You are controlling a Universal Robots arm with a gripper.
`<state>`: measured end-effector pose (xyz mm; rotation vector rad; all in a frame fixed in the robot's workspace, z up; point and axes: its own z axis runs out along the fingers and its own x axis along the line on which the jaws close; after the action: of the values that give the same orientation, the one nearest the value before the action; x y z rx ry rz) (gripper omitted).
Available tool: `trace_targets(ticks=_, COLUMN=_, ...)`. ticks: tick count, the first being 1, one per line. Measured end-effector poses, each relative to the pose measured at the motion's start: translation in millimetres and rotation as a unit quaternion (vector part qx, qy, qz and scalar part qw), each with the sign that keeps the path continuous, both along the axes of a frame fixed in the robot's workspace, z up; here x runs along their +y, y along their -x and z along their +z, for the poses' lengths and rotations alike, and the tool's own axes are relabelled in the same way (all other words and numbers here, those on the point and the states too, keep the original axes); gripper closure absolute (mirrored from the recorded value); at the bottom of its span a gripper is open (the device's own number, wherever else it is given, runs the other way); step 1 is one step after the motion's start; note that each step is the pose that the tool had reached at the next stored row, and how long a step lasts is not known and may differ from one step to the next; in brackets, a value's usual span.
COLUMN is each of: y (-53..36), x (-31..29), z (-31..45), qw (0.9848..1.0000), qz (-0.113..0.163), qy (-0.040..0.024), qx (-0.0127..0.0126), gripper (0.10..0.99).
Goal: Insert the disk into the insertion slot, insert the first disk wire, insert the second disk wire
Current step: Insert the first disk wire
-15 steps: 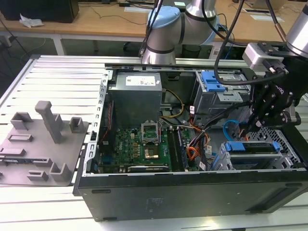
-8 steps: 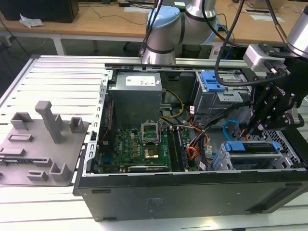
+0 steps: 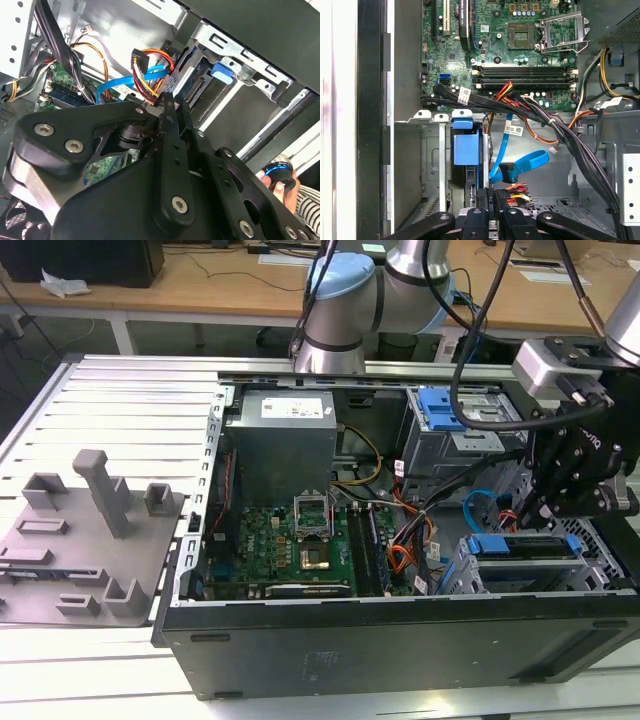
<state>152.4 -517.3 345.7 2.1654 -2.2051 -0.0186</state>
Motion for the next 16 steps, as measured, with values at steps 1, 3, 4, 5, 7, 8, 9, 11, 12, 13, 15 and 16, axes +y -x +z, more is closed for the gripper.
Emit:
trace_targets(ticks=1, y=0.0, x=-0.1, z=0.0, qw=1.0, qz=0.0, qy=0.0, qx=0.0, gripper=0.91)
trace_targets(ticks=3, y=-0.6, x=-4.9, z=-0.1, qw=1.0, qz=0.0, qy=0.0, qx=0.0, gripper=0.91)
trace_targets(ticks=4, y=-4.7, x=-10.0, z=-0.2, qw=1.0, qz=0.0, qy=0.0, qx=0.0008, gripper=0.91)
trace_targets(ticks=5, y=-8.0, x=-12.1, z=-0.3, qw=1.0, qz=0.0, qy=-0.0001, qx=0.0013, gripper=0.91)
trace_targets(ticks=7, y=-11.5, x=-12.5, z=-0.7, qw=1.0, qz=0.0, qy=-0.0004, qx=0.0016, gripper=0.91)
trace_targets(ticks=8, y=-12.9, x=-12.5, z=-1.3, qw=1.0, qz=0.0, qy=-0.0014, qx=0.0017, gripper=0.91)
trace_targets(ticks=9, y=-13.2, x=-12.5, z=-1.9, qw=1.0, qz=0.0, qy=-0.0033, qx=0.0018, gripper=0.91)
trace_targets(ticks=11, y=-13.4, x=-12.5, z=-3.7, qw=0.9999, qz=0.0, qy=-0.011, qx=0.0018, gripper=0.91)
trace_targets(ticks=12, y=-13.8, x=-12.6, z=-4.2, qw=0.9999, qz=0.0, qy=-0.0122, qx=0.0018, gripper=0.91)
trace_targets(ticks=13, y=-14.0, x=-13.1, z=-4.2, qw=0.9999, qz=-0.001, qy=-0.0121, qx=0.0018, gripper=0.91)
trace_targets(ticks=15, y=-14.2, x=-13.8, z=-3.8, qw=0.9999, qz=-0.001, qy=-0.012, qx=0.0018, gripper=0.91)
trace_targets(ticks=16, y=-14.3, x=-14.3, z=-3.9, qw=0.9999, qz=-0.001, qy=-0.0122, qx=0.0018, gripper=0.91)
